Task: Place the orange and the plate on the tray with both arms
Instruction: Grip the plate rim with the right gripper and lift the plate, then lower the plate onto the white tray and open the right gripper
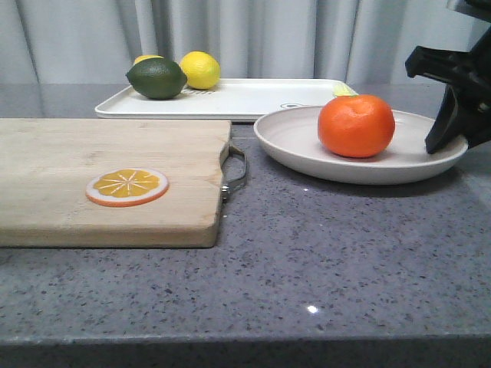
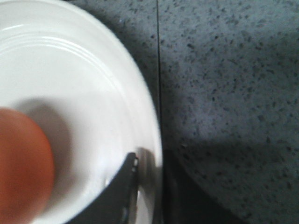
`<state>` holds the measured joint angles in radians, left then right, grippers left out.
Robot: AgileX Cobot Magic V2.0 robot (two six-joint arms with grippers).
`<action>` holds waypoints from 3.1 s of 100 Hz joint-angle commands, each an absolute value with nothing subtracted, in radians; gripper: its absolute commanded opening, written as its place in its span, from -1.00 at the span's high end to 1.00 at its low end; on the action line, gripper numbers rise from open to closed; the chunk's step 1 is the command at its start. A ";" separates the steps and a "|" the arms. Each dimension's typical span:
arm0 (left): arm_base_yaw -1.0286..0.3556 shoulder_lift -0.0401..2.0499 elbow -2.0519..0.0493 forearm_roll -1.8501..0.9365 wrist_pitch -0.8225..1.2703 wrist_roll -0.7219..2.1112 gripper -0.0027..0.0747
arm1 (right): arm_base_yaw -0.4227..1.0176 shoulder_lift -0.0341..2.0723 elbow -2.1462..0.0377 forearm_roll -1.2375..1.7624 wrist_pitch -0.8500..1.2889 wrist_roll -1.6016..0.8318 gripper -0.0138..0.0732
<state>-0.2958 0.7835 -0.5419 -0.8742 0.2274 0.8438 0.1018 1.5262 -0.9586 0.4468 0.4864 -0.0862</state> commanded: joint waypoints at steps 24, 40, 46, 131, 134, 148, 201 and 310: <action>-0.294 0.775 -0.571 -0.889 0.182 0.836 -0.67 | 0.102 1.475 -0.991 0.440 0.537 -0.099 0.84; -0.294 0.775 -0.571 -0.889 0.182 0.836 -0.67 | 0.102 1.419 -1.028 0.450 0.567 -0.099 0.84; -0.294 0.775 -0.571 -0.889 0.182 0.836 -0.67 | 0.102 1.399 -1.050 0.474 0.567 -0.099 0.84; -0.294 0.775 -0.571 -0.895 0.182 0.836 -0.67 | 0.102 1.948 -1.859 0.626 0.725 -0.099 0.84; -0.294 0.775 -0.571 -0.895 0.182 0.836 -0.67 | 0.102 1.972 -1.886 0.626 0.732 -0.099 0.84; -0.294 0.775 -0.571 -0.895 0.182 0.836 -0.67 | 0.102 2.068 -1.994 0.634 0.756 -0.099 0.84; -0.294 0.775 -0.571 -0.895 0.182 0.836 -0.67 | 0.102 2.181 -2.065 0.669 0.699 -0.099 0.83; -0.294 0.775 -0.571 -0.895 0.182 0.836 -0.67 | 0.098 2.086 -2.205 0.704 0.821 -0.240 -0.28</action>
<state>-0.2958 0.7835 -0.5419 -0.8742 0.2274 0.8438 0.1023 2.1932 -2.1424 0.6910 0.8008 -0.1779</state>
